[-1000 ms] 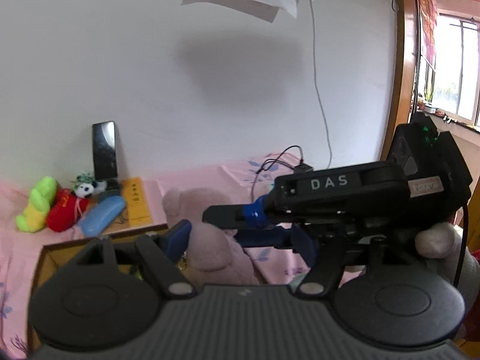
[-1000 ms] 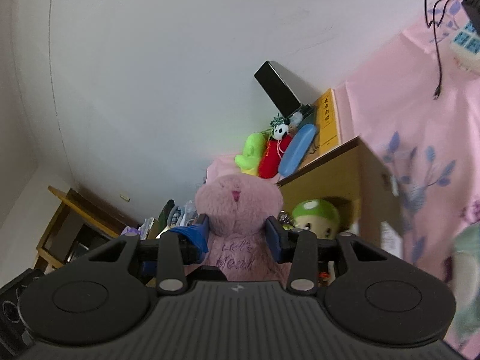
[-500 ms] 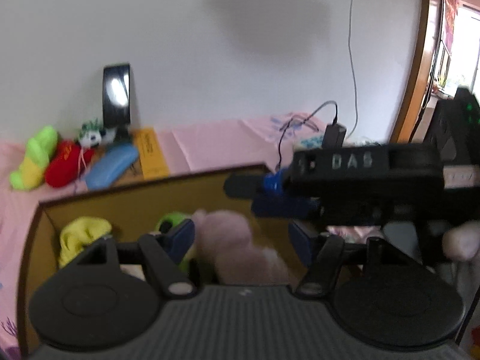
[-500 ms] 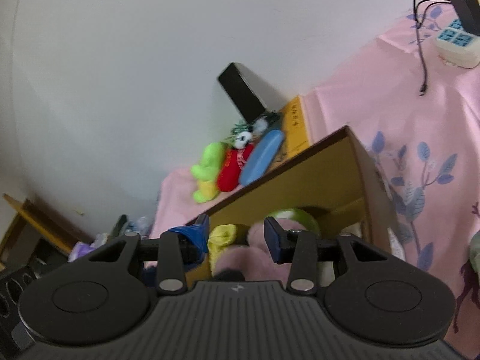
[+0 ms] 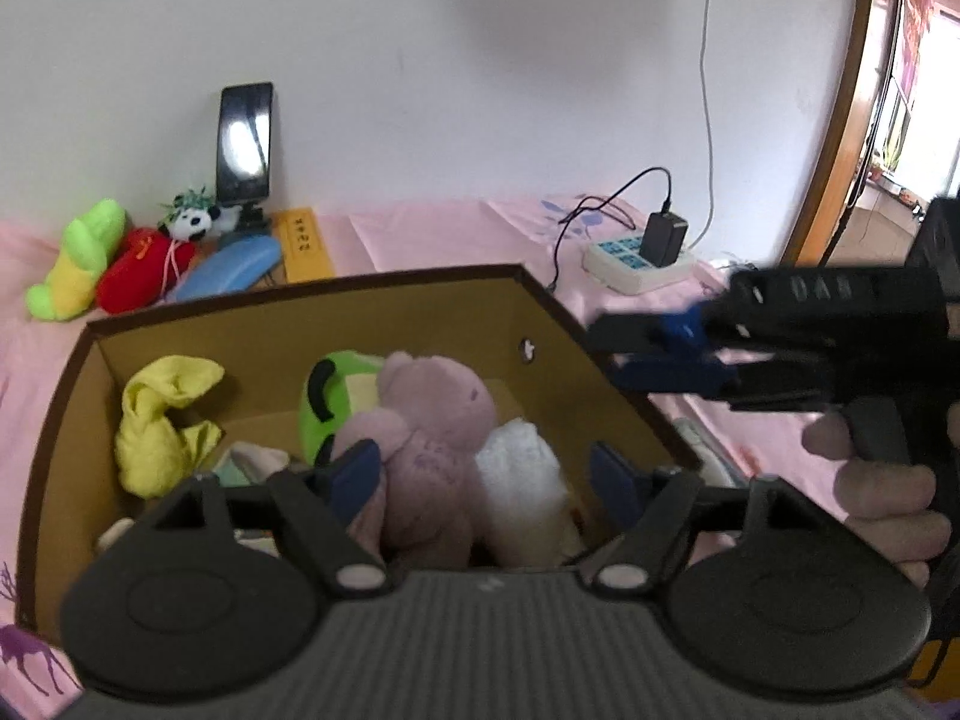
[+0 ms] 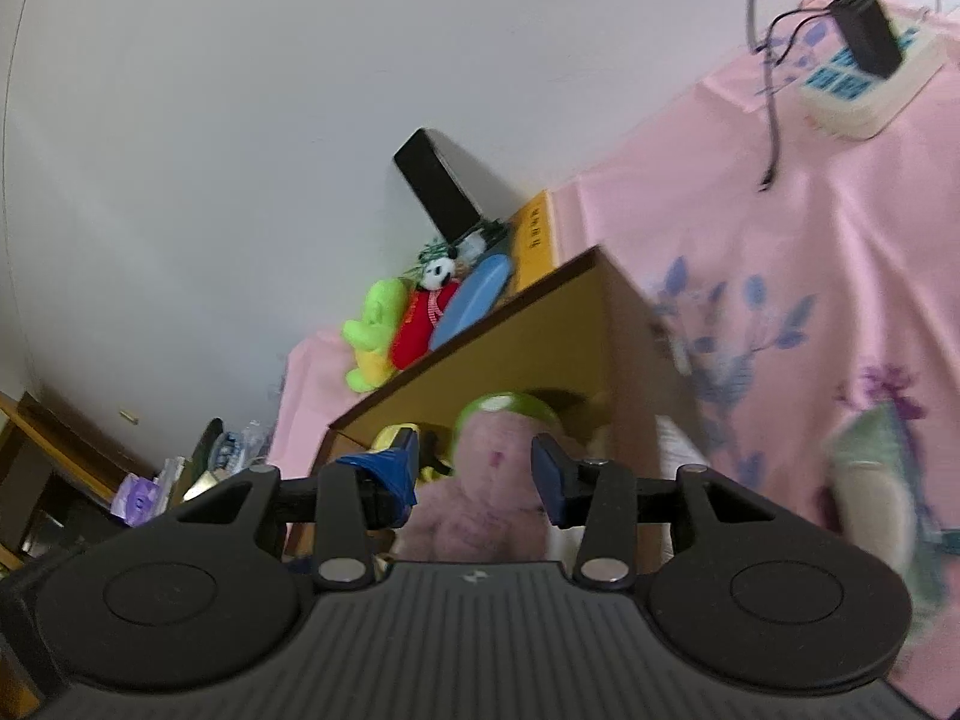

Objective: Organize soft objects
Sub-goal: 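Move both tools back to the teal pouch on the bed, then grasp the teal pouch with the left tool and lift it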

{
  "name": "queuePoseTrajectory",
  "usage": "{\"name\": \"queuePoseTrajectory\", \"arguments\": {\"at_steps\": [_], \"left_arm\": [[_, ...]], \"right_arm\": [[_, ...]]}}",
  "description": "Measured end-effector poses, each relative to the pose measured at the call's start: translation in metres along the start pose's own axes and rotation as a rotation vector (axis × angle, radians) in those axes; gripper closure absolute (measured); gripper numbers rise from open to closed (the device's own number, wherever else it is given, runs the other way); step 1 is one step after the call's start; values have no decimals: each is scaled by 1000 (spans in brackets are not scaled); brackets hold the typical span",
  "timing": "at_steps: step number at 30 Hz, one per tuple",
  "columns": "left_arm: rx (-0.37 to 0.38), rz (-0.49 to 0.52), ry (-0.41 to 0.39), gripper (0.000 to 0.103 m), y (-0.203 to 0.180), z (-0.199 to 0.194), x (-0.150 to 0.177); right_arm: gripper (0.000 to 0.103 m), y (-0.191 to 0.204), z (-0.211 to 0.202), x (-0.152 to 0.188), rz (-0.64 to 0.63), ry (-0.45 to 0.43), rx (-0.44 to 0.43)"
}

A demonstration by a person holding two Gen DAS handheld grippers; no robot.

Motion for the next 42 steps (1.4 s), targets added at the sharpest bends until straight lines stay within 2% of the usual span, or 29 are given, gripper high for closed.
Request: {"name": "queuePoseTrajectory", "arguments": {"at_steps": [5,10,14,17,24,32,40,42], "left_arm": [[12,7,-10,26,-14,-9,-4],[50,30,10,24,-39,-7,-5],[104,43,23,18,-70,-2,-5],[141,74,32,18,-99,5,-4],[161,118,91,18,-155,35,5],[93,126,168,18,-177,78,17],[-41,65,216,19,-172,118,27],[-89,53,226,23,-170,125,29]], "right_arm": [[76,-26,-28,1,-36,-15,75],[76,-56,-43,-2,21,-15,120],[76,-76,-53,-6,31,-4,151],[75,-90,-59,-10,34,10,176],[75,-122,-71,-14,43,69,207],[75,-147,-80,-15,18,138,201],[75,-165,-74,-14,3,219,165],[75,-166,-71,-15,0,237,147]]}}
Point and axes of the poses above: each gripper's, at about its wrist camera, not at the fingertips, and z roughly the way its jaws point, y to its left, x to its underside, the point moved 8 cm from there along z, roughly the way its jaws point, and after that the axes turned 3 degrees about x, right-handed, at the moved point
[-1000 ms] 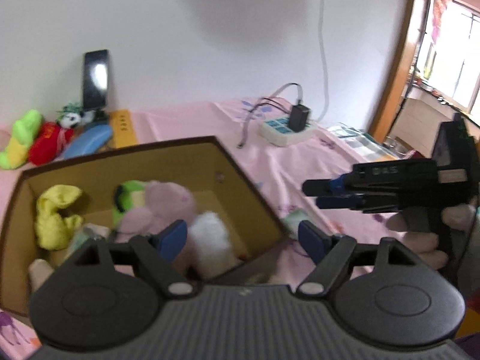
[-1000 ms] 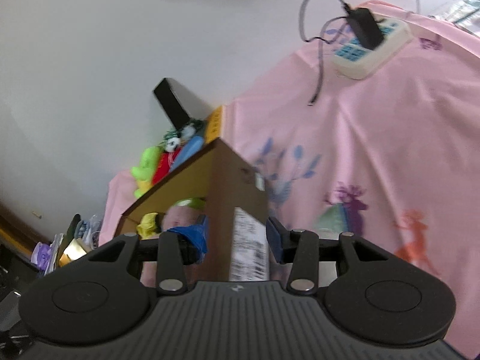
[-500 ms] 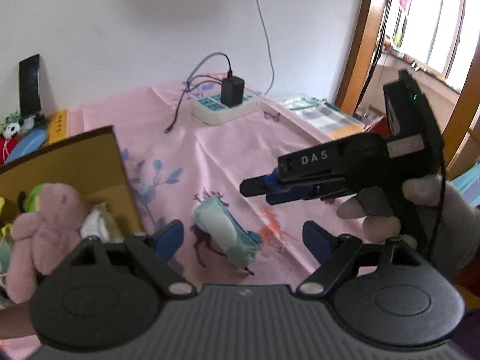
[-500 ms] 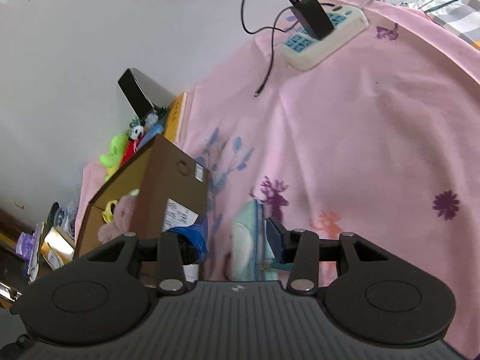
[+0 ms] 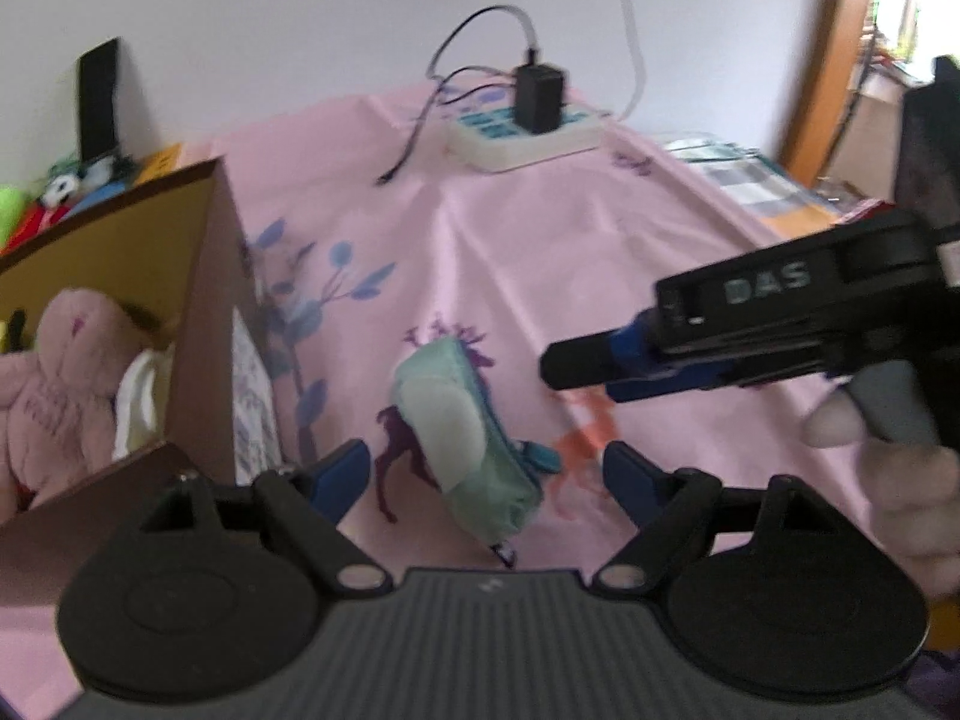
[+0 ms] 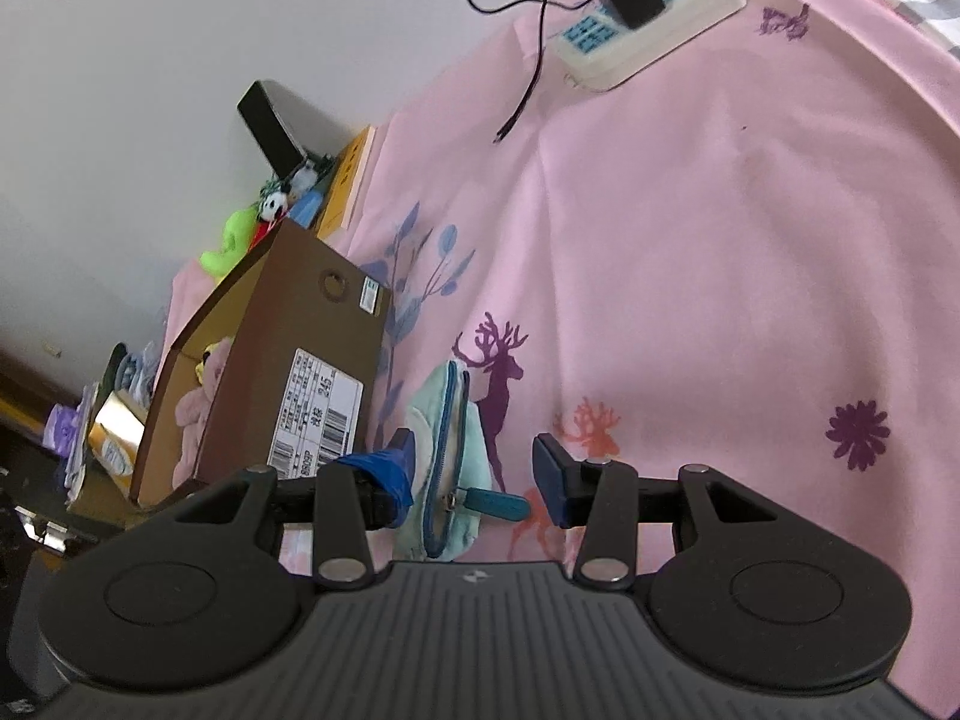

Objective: Organize soft objects
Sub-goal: 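Grasp the teal pouch with the left tool and lift it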

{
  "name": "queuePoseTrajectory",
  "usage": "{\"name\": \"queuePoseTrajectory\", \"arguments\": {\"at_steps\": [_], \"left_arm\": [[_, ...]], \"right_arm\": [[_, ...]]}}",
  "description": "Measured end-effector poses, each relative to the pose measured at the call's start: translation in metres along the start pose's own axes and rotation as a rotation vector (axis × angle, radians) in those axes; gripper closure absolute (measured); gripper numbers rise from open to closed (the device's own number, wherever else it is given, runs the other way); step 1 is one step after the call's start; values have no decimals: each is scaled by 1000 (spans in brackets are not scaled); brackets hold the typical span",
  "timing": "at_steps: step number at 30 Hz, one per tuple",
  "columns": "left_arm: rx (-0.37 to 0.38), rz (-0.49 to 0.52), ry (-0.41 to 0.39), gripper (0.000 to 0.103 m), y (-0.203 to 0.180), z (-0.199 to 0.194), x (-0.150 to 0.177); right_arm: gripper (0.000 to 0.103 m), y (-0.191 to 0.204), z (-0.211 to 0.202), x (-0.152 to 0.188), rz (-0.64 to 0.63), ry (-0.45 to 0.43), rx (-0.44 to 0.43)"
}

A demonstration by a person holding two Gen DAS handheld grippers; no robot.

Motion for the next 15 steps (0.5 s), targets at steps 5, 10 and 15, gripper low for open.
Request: {"name": "queuePoseTrajectory", "arguments": {"at_steps": [5,10,15], "left_arm": [[-27,-36,30,34,-1,13,1],[-39,-79,63,43,2,25,2],[-34,-127,93,57,5,34,5]], "right_arm": [[75,3,10,-5,-15,45,-45],[75,8,27,-10,-13,91,-90],[75,9,45,-8,4,145,-107]]}}
Point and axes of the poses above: each gripper's, at about its wrist camera, not at the fingertips, and z roughly the way its jaws point, y to its left, x to its underside, the point moved 8 cm from there along z, roughly the way its jaws point, and after that the axes turned 3 degrees about x, right-handed, at the moved point
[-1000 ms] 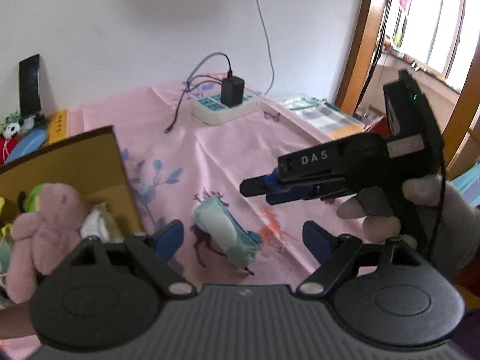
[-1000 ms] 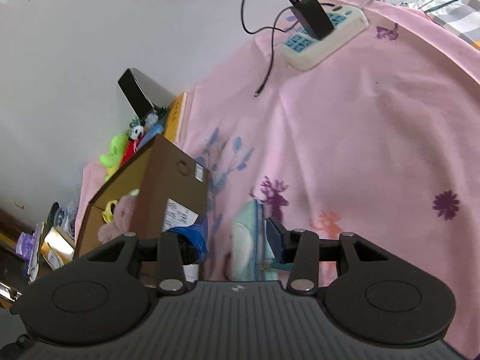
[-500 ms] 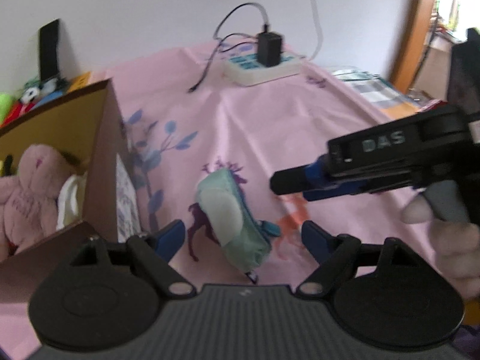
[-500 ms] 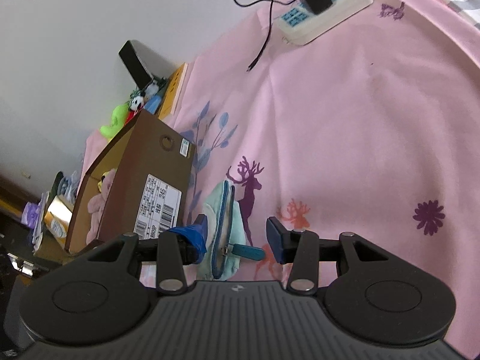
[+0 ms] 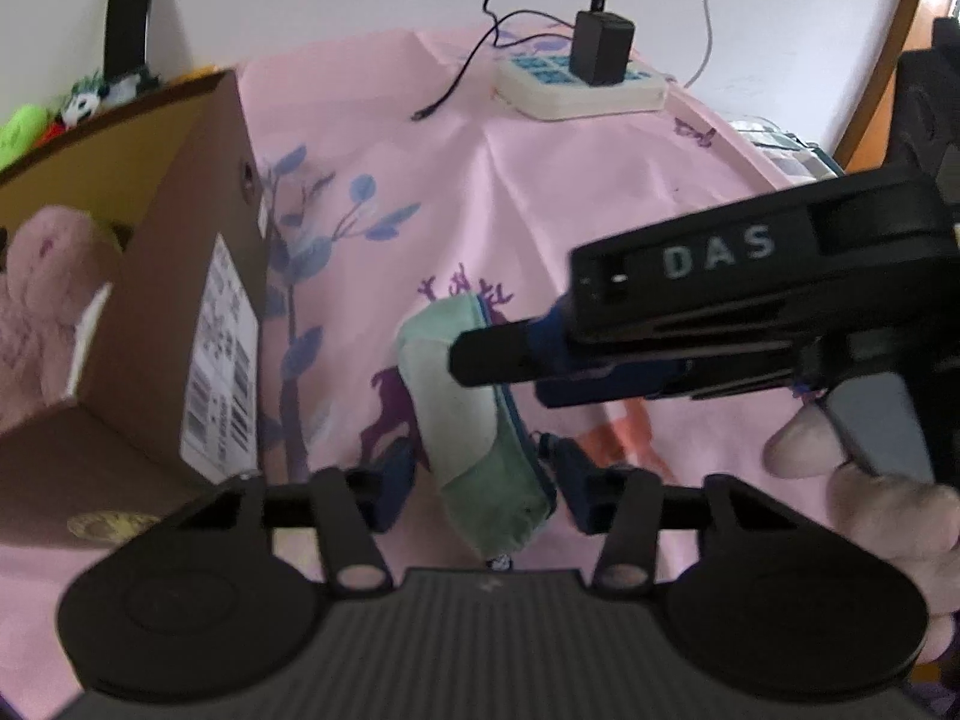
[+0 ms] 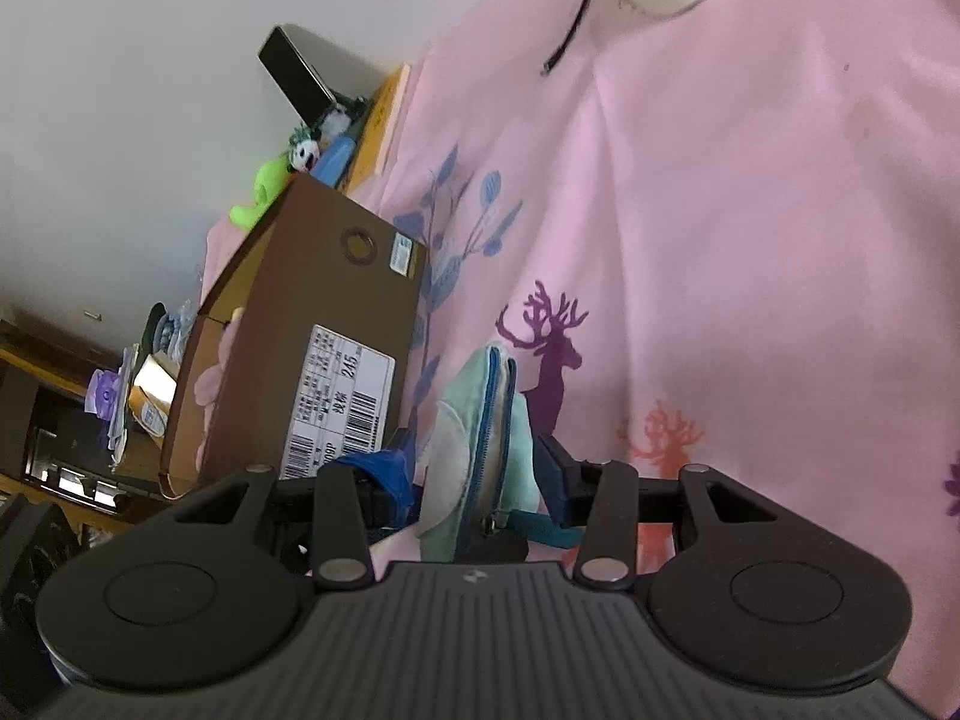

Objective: Organize soft objects
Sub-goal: 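Grasp the teal pouch with the left tool and lift it, then carry the teal pouch into the box and open the left tool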

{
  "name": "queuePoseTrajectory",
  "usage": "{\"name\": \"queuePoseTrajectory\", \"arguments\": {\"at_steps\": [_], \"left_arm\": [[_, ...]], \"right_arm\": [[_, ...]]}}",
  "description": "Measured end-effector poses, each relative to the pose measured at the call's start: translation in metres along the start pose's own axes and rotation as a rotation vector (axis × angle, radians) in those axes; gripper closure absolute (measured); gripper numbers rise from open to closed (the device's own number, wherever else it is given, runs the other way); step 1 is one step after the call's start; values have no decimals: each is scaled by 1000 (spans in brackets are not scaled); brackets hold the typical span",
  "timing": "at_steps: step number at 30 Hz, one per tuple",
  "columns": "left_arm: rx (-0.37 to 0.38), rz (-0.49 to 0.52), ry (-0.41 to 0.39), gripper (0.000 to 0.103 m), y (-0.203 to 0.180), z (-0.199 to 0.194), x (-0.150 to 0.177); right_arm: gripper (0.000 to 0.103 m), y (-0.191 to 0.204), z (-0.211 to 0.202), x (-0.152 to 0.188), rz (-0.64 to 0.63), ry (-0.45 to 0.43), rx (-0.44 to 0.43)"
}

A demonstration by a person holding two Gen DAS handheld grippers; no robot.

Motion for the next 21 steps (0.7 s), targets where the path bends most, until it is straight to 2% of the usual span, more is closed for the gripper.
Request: {"name": "queuePoseTrajectory", "arguments": {"at_steps": [3,6,14,21], "left_arm": [[6,-2,-4,66,-3,1,0],[13,6,-12,70,-8,0,-1],[78,46,-35,75,-26,-11,-5],[118,127,-75,75,-42,-32,-6]], "right_arm": [[75,-3,7,1,30,25,-20],[77,-7,10,3,56,52,-45],[88,-10,-8,7,31,41,-99],[89,-6,-31,13,16,-5,-136]]}}
Point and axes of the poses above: each gripper's, at about its wrist camera, not at the fingertips, and z roughly the way its jaws point, y to its left, x to its underside, the point moved 8 cm from there along z, roughly the way its jaws point, and after that the axes turned 3 degrees about x, right-handed, at the moved point
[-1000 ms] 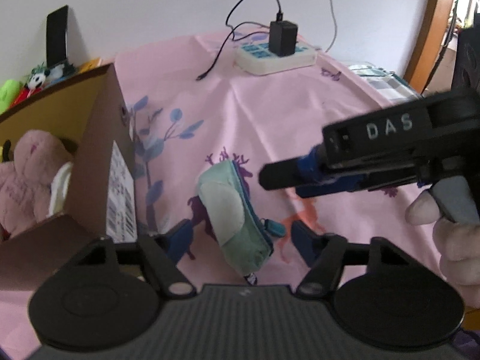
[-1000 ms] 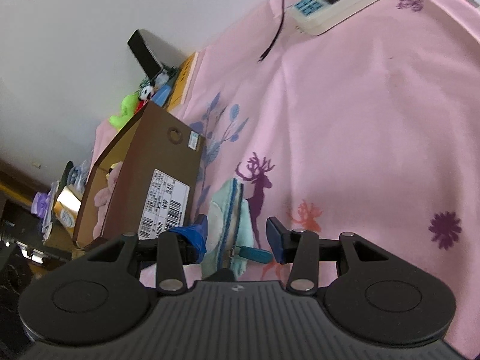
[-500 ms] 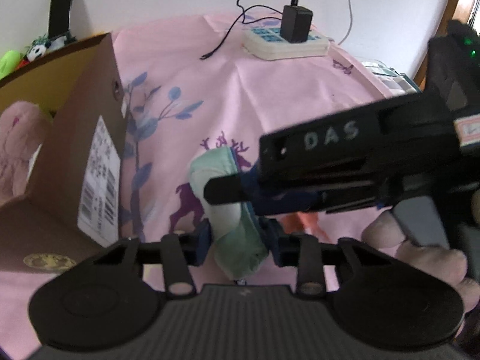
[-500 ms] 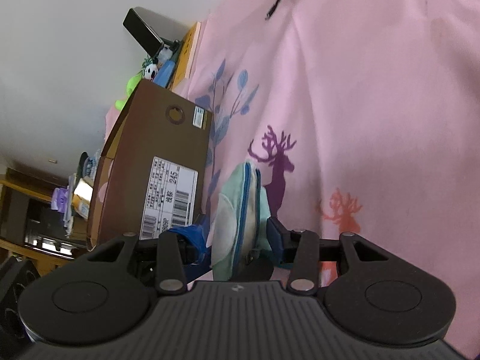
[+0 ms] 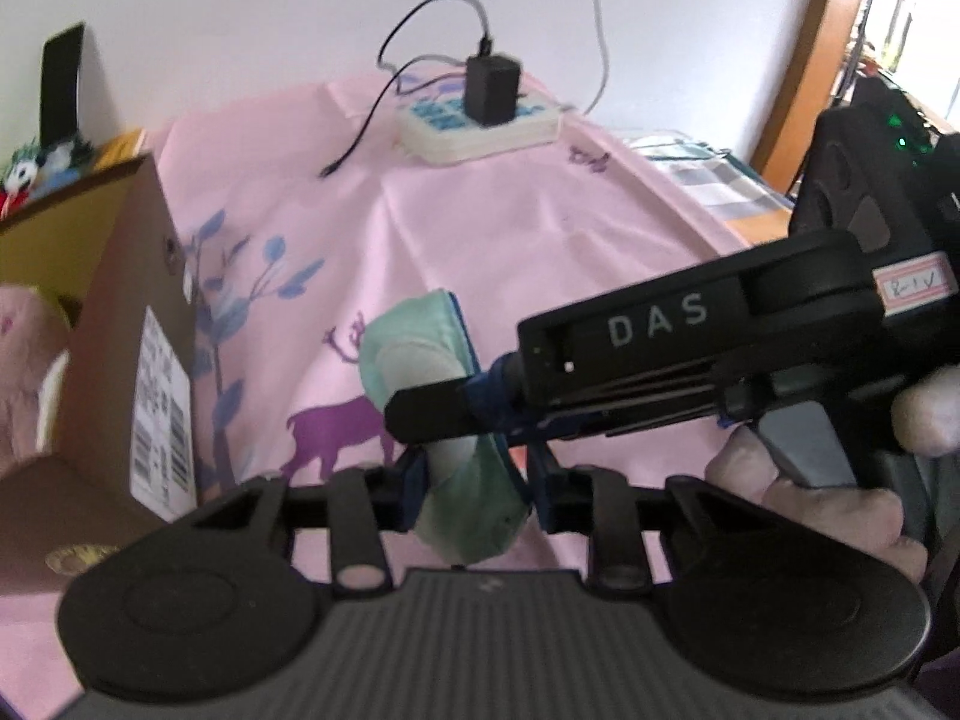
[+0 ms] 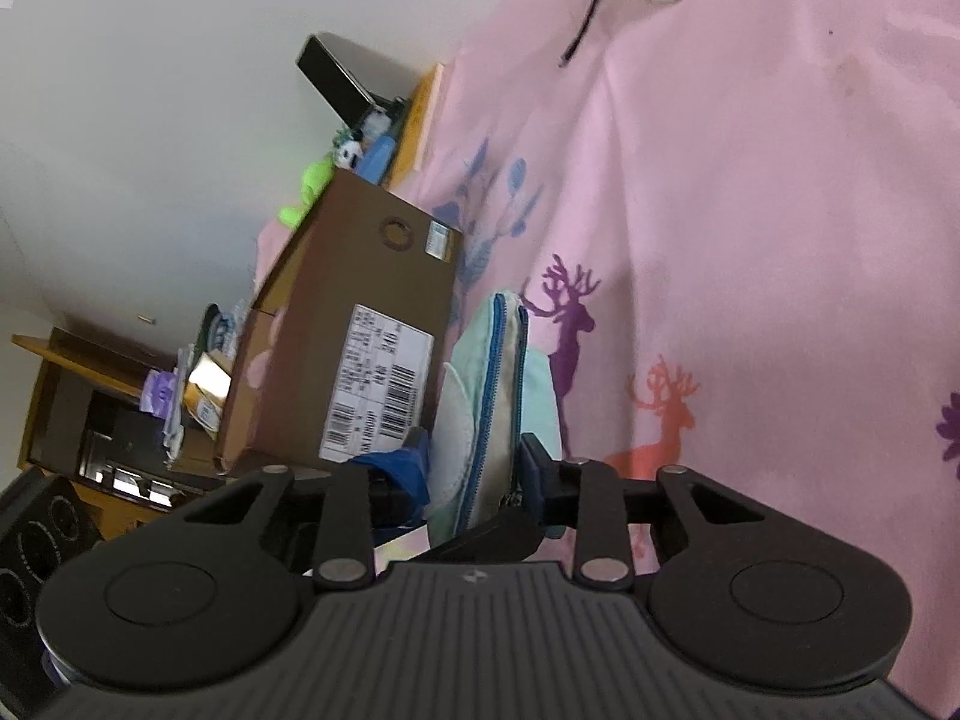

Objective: Organize soft objects
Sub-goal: 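Carry the teal pouch into the box and open the left tool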

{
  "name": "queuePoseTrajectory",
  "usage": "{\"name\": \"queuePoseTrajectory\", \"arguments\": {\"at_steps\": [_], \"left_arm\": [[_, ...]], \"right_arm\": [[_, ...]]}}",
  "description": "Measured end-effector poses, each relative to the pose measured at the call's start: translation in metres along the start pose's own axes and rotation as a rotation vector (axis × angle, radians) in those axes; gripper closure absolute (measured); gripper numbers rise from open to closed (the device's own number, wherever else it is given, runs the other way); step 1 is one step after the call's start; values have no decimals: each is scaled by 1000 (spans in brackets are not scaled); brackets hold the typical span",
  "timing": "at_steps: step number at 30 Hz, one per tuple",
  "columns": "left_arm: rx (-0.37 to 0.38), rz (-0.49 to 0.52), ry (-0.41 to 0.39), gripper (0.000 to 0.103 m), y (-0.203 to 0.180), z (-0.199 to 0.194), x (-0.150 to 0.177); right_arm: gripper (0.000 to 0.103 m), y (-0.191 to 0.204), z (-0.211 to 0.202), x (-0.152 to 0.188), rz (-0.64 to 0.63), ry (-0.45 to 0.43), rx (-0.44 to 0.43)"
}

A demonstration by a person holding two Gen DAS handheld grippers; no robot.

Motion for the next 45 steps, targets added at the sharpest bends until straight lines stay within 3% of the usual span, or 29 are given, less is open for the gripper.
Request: {"name": "queuePoseTrajectory", "arguments": {"at_steps": [11,25,34,38,45], "left_arm": [[26,70,-173,75,24,-73,-25],[-83,46,-289,74,162,-170,-22],[-167,-41,-256,68,254,-176,-5],[-197,-85,-200,60,283,-163,13],[-200,-138,-124,58,305,-145,42]], "right_arm": [[89,73,-8,-8,-97,-118,-84],[87,216,97,-3,-240,-136,-163],[83,255,161,-4,-247,-149,-128],[83,250,173,-6,-221,-168,-57],[83,227,168,2,-169,-167,-1]]}}
Point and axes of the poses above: each gripper's, at about its wrist camera, not at the fingertips, and z roughly the way its jaws point, y to its left, x to its underside, the point moved 8 cm from there along z, roughly the way its jaws point, and after that the axes turned 3 degrees about x, right-handed, at the moved point
